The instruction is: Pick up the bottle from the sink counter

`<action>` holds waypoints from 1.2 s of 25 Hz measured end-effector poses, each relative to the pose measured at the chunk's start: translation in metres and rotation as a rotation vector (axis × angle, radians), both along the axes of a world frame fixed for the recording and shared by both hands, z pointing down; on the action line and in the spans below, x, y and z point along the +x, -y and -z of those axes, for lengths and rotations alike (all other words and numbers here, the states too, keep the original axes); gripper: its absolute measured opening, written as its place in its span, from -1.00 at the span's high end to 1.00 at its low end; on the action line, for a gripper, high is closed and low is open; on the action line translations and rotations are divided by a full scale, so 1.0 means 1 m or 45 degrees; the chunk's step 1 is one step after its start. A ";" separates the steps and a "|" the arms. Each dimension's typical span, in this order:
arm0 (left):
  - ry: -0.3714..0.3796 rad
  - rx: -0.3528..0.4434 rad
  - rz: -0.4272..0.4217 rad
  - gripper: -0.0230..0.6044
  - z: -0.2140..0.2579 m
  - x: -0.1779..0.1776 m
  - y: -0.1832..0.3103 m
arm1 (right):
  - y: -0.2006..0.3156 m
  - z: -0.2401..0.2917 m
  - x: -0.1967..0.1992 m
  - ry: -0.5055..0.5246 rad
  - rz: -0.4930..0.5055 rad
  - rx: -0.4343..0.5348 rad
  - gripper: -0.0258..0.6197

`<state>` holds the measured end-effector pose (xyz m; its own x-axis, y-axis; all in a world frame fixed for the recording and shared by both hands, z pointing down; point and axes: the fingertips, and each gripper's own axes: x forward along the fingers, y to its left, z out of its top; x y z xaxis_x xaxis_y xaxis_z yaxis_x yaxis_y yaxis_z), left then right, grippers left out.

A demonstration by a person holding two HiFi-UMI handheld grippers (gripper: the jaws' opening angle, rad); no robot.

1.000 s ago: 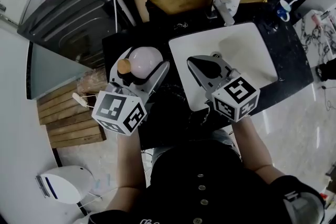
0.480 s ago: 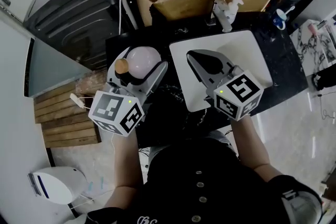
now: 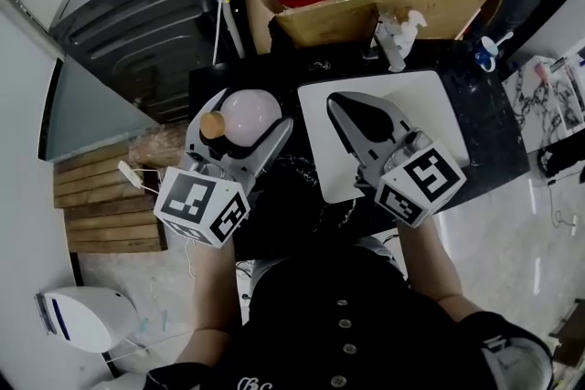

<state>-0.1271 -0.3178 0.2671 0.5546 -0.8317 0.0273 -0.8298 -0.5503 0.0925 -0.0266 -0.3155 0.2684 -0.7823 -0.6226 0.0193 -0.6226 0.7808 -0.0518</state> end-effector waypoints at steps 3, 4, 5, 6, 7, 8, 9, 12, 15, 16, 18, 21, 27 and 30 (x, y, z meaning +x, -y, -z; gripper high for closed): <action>-0.006 0.004 0.011 -0.33 0.002 -0.002 -0.003 | -0.004 0.004 -0.004 0.009 0.032 0.008 0.91; -0.007 0.003 0.013 -0.33 0.003 -0.002 -0.004 | -0.005 0.004 -0.005 0.012 0.041 0.004 0.91; -0.009 0.004 0.014 -0.33 0.003 -0.002 -0.005 | -0.006 0.005 -0.007 0.017 0.051 -0.003 0.91; -0.012 0.002 0.017 -0.33 0.003 -0.001 -0.007 | -0.006 0.004 -0.008 0.024 0.060 -0.011 0.91; -0.019 -0.001 0.020 -0.33 0.003 0.000 -0.008 | -0.007 0.003 -0.010 0.030 0.068 -0.019 0.91; -0.028 -0.005 0.021 -0.33 0.002 0.000 -0.010 | -0.008 0.001 -0.012 0.034 0.075 -0.025 0.91; -0.036 -0.006 0.020 -0.33 0.002 0.001 -0.012 | -0.008 -0.001 -0.014 0.036 0.080 -0.031 0.91; -0.045 0.007 0.009 -0.33 0.002 0.003 -0.016 | -0.010 -0.005 -0.018 0.038 0.092 -0.051 0.91; -0.059 0.023 0.014 -0.33 0.004 0.001 -0.018 | -0.014 -0.011 -0.021 0.045 0.105 -0.071 0.91; -0.061 0.027 0.017 -0.33 0.004 0.001 -0.018 | -0.016 -0.013 -0.021 0.044 0.108 -0.077 0.91; -0.061 0.033 0.017 -0.33 0.004 0.001 -0.019 | -0.017 -0.017 -0.021 0.041 0.110 -0.087 0.91; -0.069 0.031 0.009 -0.33 0.003 0.002 -0.020 | -0.016 -0.022 -0.019 0.019 0.118 -0.098 0.91; -0.075 0.023 -0.012 -0.33 -0.004 0.005 -0.022 | -0.014 -0.030 -0.016 -0.007 0.128 -0.114 0.92; -0.078 0.017 -0.023 -0.33 -0.006 0.007 -0.022 | -0.013 -0.032 -0.013 -0.010 0.119 -0.123 0.91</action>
